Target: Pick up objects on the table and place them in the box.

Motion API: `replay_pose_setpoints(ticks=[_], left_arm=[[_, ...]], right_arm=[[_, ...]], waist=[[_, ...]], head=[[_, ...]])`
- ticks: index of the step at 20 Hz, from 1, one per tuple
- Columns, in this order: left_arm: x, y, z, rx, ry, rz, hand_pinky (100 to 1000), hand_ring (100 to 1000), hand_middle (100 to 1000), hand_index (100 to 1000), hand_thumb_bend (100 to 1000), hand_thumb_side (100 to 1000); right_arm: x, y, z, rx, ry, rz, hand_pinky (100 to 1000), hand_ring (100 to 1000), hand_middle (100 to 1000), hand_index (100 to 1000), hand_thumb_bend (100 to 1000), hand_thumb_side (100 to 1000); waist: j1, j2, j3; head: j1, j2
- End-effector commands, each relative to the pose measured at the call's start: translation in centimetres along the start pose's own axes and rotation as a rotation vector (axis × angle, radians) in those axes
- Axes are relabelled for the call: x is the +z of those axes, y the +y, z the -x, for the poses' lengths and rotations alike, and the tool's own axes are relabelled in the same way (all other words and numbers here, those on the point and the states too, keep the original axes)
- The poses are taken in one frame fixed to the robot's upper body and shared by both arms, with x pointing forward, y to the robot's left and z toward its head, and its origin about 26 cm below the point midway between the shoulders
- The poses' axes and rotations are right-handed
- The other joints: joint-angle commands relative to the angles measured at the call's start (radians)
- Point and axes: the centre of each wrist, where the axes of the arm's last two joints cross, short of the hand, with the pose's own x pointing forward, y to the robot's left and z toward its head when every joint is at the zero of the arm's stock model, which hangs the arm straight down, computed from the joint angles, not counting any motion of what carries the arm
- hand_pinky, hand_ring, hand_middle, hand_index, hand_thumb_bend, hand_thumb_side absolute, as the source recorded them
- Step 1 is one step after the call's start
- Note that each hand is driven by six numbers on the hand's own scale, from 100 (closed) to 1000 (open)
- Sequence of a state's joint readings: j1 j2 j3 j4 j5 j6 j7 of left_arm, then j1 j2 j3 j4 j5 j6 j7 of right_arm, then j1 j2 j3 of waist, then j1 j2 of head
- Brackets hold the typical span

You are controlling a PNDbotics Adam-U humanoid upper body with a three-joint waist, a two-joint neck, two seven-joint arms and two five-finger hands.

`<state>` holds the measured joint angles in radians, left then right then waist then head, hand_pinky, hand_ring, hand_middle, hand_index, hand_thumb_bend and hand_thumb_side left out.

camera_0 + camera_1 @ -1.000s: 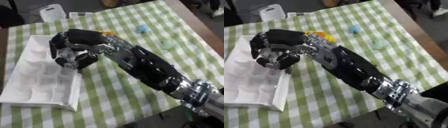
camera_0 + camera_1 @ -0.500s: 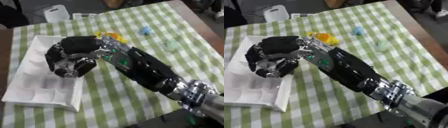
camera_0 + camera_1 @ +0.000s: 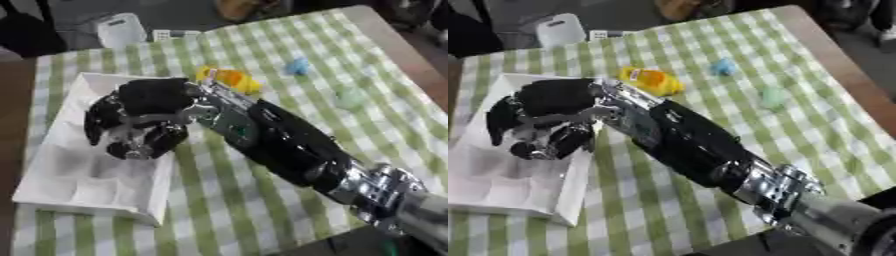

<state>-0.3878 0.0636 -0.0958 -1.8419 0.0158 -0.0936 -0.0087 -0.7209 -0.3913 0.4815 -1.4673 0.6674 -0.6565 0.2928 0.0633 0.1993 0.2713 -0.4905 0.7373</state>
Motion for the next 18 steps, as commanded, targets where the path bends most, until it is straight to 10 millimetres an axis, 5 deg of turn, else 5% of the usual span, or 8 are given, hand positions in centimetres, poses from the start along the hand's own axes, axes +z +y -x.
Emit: replay_pose_setpoints(ticks=[1, 3, 5, 6, 7, 18], left_arm=[[-0.6, -0.4, -0.8, 0.01, -0.038, 0.022, 735, 693, 950, 848, 216, 862], [-0.7, -0.6, -0.8, 0.015, -0.039, 0.03, 735, 693, 950, 848, 215, 863], [-0.7, -0.7, -0.9, 0.019, -0.041, 0.037, 734, 693, 950, 848, 216, 862], [-0.7, -0.8, -0.9, 0.021, -0.042, 0.04, 734, 693, 950, 848, 216, 862], [-0.7, -0.8, -0.9, 0.022, -0.043, 0.042, 734, 693, 950, 849, 216, 862], [-0.8, -1.1, -1.0, 0.03, -0.046, 0.057, 733, 693, 949, 848, 216, 862]], right_arm=[[0.0, -0.4, 0.4, 0.023, 0.015, -0.007, 394, 596, 918, 967, 100, 213], [0.1, -0.2, 0.7, 0.035, 0.031, -0.024, 463, 651, 935, 984, 100, 209], [0.3, 0.2, 0.9, 0.047, 0.038, -0.058, 827, 869, 1000, 1000, 100, 201], [0.3, 0.4, 0.9, 0.052, 0.034, -0.083, 827, 869, 1000, 1000, 100, 201], [0.3, 0.6, 1.0, 0.055, 0.03, -0.1, 948, 950, 1000, 1000, 100, 199], [1.0, 0.6, 1.4, 0.071, 0.036, -0.141, 994, 976, 1000, 1000, 100, 199]], waist=[[-0.001, -0.013, 0.006], [0.0, -0.012, 0.01], [0.0, -0.012, 0.014], [0.001, -0.012, 0.015], [0.001, -0.012, 0.015], [-0.001, -0.014, 0.0]], head=[[-0.002, -0.013], [-0.002, -0.013], [-0.003, -0.014], [-0.003, -0.014], [-0.003, -0.014], [0.004, -0.013]])
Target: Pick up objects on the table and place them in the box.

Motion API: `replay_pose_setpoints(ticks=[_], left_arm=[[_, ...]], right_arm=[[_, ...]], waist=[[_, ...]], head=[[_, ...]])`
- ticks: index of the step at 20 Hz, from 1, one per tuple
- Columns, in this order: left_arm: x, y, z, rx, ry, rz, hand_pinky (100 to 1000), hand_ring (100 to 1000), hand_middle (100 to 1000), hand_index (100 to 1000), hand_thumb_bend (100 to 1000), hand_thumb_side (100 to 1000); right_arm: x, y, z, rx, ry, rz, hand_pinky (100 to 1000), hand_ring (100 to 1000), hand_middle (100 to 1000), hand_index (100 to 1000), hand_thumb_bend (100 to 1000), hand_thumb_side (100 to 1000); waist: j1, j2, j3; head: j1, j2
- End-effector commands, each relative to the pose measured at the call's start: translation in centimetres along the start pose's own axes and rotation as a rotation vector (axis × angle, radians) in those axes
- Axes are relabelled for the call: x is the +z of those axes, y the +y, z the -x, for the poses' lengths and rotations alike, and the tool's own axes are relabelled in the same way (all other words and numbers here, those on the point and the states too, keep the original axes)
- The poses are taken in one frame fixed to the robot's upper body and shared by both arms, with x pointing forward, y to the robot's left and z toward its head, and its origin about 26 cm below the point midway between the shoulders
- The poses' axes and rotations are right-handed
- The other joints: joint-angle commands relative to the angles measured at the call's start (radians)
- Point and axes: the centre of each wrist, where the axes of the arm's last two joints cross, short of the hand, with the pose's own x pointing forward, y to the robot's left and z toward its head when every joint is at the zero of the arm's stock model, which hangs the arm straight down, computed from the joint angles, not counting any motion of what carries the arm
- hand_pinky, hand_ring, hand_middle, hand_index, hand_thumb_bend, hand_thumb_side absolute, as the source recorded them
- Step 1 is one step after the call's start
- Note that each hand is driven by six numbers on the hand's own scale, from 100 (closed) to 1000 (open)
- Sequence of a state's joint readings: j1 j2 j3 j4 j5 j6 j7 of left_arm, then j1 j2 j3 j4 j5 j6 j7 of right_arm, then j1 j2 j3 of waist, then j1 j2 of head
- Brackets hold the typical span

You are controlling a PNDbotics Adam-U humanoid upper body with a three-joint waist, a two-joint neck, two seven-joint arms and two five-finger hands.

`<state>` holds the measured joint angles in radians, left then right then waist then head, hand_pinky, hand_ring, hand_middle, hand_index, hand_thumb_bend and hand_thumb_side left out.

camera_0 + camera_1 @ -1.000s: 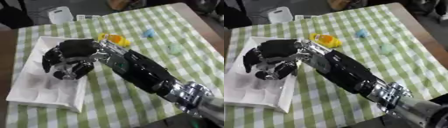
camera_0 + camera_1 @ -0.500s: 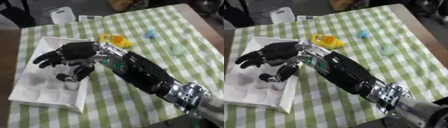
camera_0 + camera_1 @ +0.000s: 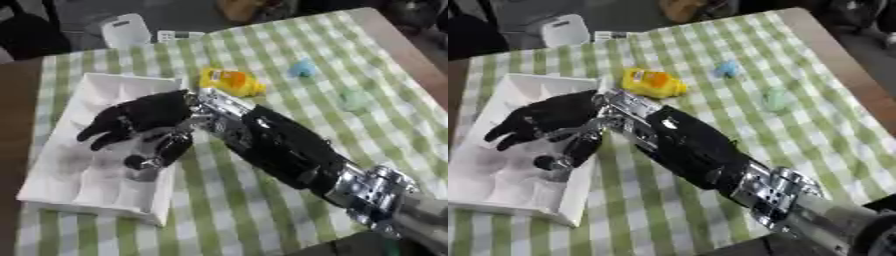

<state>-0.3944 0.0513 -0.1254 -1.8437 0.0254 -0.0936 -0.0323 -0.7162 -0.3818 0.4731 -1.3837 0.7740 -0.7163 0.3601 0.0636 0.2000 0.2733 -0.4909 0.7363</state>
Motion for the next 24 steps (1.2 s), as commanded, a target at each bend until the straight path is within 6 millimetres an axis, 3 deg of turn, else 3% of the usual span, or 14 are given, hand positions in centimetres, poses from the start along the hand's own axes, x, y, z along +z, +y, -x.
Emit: replay_pose_setpoints(ticks=[1, 5, 6, 9, 11, 16, 24], left_arm=[[-0.6, 0.0, -0.8, -0.002, -0.036, 0.009, 733, 693, 949, 848, 216, 862], [-0.5, 0.1, -0.7, -0.005, -0.032, 0.004, 733, 692, 949, 848, 212, 866], [-0.4, 0.2, -0.7, -0.008, -0.03, 0.0, 733, 693, 949, 848, 209, 866], [-0.3, 0.4, -0.7, -0.016, -0.029, -0.011, 732, 693, 949, 848, 208, 865], [-0.2, 0.7, -0.7, -0.026, -0.028, -0.024, 732, 693, 949, 848, 207, 865], [0.4, 2.4, -1.0, -0.092, -0.033, -0.115, 731, 693, 947, 846, 208, 858], [1.7, 3.9, -0.2, -0.153, 0.022, -0.215, 731, 685, 948, 842, 191, 885]], right_arm=[[0.5, -1.3, 0.3, 0.033, 0.031, 0.034, 990, 971, 1000, 1000, 100, 200], [1.2, -1.3, 0.7, -0.007, 0.138, 0.147, 924, 908, 970, 1000, 100, 215], [1.7, -1.2, 1.0, -0.035, 0.197, 0.204, 833, 843, 922, 989, 100, 253], [2.4, -1.0, 1.2, -0.097, 0.318, 0.336, 785, 816, 902, 975, 100, 292], [3.0, -1.2, 1.1, -0.123, 0.368, 0.4, 783, 815, 902, 975, 100, 296], [5.2, -2.5, 0.4, -0.159, 0.485, 0.56, 738, 796, 896, 977, 100, 404], [7.3, -4.3, -1.3, -0.169, 0.556, 0.719, 719, 784, 885, 966, 100, 427]], waist=[[-0.001, -0.016, -0.004], [0.003, -0.018, -0.016], [0.006, -0.019, -0.026], [0.01, -0.021, -0.044], [0.012, -0.022, -0.065], [0.01, -0.018, -0.125], [0.015, -0.011, -0.179]], head=[[0.006, -0.012], [0.011, -0.013], [0.014, -0.012], [0.018, -0.01], [0.024, -0.007], [0.048, -0.004], [0.089, -0.016]])
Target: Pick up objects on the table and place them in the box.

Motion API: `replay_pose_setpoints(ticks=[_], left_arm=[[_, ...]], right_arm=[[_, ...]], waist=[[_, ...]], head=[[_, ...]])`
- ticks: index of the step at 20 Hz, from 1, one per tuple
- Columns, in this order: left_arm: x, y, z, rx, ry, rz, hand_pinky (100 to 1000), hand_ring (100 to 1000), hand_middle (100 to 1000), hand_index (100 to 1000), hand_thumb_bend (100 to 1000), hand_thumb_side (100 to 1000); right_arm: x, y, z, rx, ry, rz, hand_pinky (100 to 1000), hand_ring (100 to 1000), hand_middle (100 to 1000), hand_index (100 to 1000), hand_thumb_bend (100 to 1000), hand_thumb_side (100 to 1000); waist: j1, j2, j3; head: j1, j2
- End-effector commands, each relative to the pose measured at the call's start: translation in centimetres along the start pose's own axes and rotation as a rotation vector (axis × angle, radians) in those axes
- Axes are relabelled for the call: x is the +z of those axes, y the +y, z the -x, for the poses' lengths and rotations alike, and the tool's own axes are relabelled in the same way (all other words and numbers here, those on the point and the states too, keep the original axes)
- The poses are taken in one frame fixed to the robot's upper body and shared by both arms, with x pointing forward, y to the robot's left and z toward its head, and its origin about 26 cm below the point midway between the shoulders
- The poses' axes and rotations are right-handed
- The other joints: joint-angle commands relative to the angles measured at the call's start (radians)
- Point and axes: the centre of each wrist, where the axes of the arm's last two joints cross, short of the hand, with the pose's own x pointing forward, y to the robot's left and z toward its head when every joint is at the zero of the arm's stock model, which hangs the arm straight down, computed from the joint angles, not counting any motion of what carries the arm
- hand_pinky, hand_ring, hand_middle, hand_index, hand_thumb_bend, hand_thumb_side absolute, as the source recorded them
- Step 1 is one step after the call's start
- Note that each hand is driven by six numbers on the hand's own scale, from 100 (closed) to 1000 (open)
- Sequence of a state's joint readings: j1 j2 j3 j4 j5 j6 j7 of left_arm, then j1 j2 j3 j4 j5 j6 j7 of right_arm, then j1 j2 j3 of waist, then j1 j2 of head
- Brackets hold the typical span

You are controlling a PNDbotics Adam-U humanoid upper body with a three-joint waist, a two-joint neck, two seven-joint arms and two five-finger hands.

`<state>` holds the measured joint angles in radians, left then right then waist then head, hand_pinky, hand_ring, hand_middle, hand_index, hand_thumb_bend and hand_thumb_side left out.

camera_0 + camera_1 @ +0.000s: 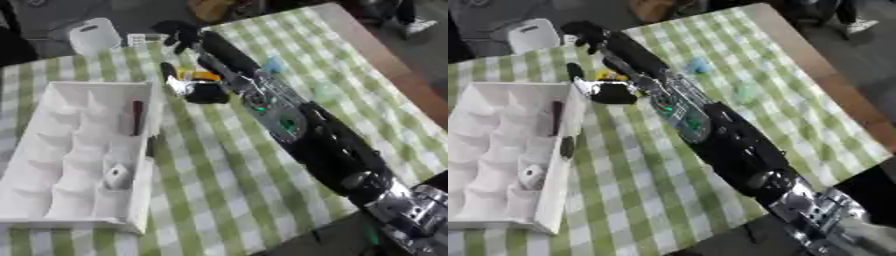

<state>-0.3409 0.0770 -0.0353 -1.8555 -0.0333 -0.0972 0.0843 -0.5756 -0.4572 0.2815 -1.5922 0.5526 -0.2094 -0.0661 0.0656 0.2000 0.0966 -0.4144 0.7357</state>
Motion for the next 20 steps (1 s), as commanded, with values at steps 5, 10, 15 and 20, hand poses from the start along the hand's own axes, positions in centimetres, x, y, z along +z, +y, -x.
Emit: replay_pose_setpoints(ticks=[5, 10, 15, 20], left_arm=[[0.2, 1.3, 0.1, -0.053, 0.009, -0.035, 730, 683, 949, 841, 184, 897], [0.5, 1.7, 0.5, -0.074, 0.027, -0.05, 730, 682, 951, 842, 178, 907], [0.7, 2.0, 0.7, -0.086, 0.034, -0.064, 731, 682, 952, 842, 177, 910], [0.9, 2.2, 0.8, -0.09, 0.041, -0.073, 732, 684, 955, 842, 175, 916]], right_arm=[[1.1, -3.4, -1.9, 0.016, -0.059, 0.074, 702, 782, 886, 968, 100, 399], [3.3, -5.1, -2.9, 0.051, -0.103, 0.049, 702, 786, 893, 978, 100, 286], [5.6, -5.8, -3.5, 0.068, -0.14, -0.046, 688, 785, 899, 992, 100, 201], [7.1, -6.1, -3.4, 0.059, -0.137, -0.086, 682, 783, 892, 992, 100, 182]], waist=[[0.015, -0.006, -0.032], [0.012, -0.003, -0.053], [0.012, 0.004, -0.057], [0.009, 0.011, -0.061]], head=[[0.042, -0.024], [0.069, -0.03], [0.089, -0.04], [0.099, -0.038]])
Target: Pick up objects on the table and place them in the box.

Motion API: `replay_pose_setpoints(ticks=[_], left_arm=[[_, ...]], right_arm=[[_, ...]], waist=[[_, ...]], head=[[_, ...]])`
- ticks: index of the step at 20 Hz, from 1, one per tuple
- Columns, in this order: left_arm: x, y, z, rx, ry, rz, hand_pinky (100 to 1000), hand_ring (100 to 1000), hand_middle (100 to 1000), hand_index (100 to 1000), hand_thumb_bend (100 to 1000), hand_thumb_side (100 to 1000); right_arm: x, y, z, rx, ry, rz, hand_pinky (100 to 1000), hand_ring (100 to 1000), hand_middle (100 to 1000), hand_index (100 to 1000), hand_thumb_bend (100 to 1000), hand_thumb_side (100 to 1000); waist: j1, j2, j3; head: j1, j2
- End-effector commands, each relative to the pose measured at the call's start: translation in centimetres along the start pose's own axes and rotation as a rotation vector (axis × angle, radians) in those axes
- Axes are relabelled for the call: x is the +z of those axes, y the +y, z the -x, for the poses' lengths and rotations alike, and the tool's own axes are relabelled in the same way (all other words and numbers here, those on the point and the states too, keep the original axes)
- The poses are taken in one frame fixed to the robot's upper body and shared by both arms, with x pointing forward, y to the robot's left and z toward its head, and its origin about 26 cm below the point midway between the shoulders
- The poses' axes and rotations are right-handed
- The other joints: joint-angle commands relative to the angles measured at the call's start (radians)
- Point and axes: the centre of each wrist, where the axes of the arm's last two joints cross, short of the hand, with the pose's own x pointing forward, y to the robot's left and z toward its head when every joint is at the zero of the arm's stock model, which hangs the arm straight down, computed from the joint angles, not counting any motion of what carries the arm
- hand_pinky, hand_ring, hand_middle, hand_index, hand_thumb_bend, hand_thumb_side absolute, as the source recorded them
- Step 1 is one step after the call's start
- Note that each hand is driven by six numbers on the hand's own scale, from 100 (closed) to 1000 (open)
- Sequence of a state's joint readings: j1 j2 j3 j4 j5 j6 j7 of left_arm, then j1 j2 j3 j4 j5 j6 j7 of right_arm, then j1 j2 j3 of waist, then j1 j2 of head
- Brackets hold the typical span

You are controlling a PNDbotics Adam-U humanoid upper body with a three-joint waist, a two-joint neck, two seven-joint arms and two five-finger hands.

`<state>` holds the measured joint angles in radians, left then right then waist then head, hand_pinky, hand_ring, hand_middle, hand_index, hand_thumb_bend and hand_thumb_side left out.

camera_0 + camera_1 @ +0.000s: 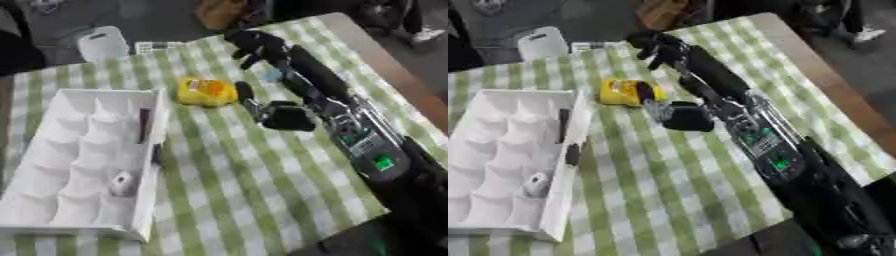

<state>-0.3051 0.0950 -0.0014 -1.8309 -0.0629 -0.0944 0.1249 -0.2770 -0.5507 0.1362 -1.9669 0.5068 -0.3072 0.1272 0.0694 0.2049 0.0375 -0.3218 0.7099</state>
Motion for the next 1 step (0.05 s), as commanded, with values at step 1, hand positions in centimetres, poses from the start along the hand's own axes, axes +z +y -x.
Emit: replay_pose_setpoints(ticks=[1], left_arm=[[-0.25, 0.59, -0.35, -0.023, -0.017, -0.005, 732, 684, 955, 842, 175, 916]], right_arm=[[0.4, -1.13, -0.22, 0.018, -0.02, -0.002, 682, 783, 892, 992, 100, 182]], waist=[[0.004, 0.006, -0.003]], head=[[0.006, -0.011]])
